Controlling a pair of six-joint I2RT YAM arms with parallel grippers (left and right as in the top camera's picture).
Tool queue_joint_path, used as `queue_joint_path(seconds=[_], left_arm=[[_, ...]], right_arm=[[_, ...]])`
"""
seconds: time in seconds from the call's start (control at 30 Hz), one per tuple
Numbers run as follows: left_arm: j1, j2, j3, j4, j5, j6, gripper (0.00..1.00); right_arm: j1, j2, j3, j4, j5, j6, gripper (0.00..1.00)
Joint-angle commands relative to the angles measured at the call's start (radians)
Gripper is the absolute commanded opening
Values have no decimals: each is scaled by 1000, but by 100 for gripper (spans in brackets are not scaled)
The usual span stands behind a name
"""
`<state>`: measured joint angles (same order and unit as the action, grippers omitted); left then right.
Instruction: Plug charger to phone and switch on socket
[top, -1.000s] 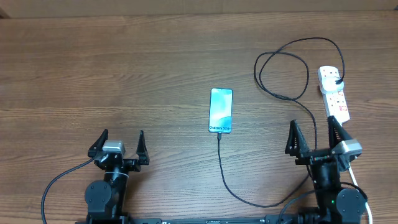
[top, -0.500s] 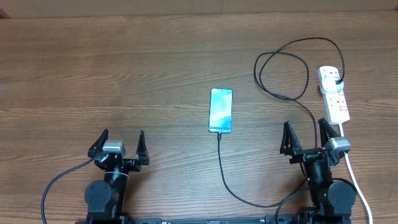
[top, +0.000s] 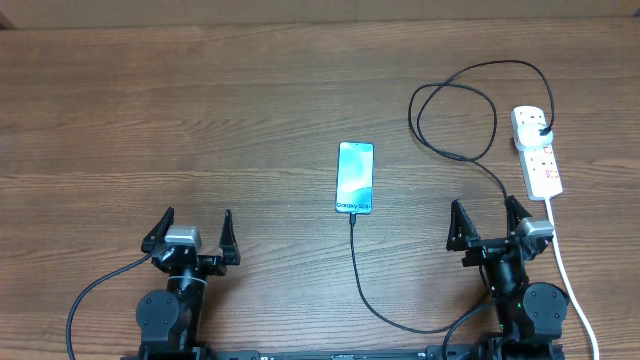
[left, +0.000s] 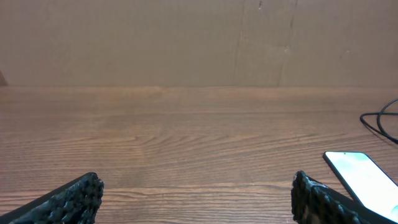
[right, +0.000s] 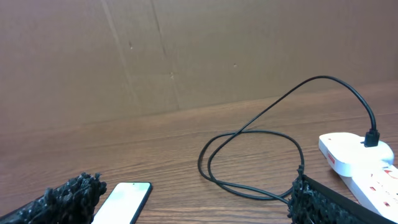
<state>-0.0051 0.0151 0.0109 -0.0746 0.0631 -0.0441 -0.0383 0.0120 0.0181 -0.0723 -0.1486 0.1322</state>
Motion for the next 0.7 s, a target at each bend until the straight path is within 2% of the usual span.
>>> queue_joint_path(seconds=[0.0, 0.27, 0.67], left_arm=[[-1, -10, -6, 0, -12, 26, 100], [-1, -10, -6, 0, -12, 26, 99], [-1, -10, -6, 0, -12, 26, 100]], right_arm=[[5, -8, -11, 3, 5, -61, 100], [5, -8, -11, 3, 1, -160, 100], [5, -8, -11, 3, 2, -160, 100]])
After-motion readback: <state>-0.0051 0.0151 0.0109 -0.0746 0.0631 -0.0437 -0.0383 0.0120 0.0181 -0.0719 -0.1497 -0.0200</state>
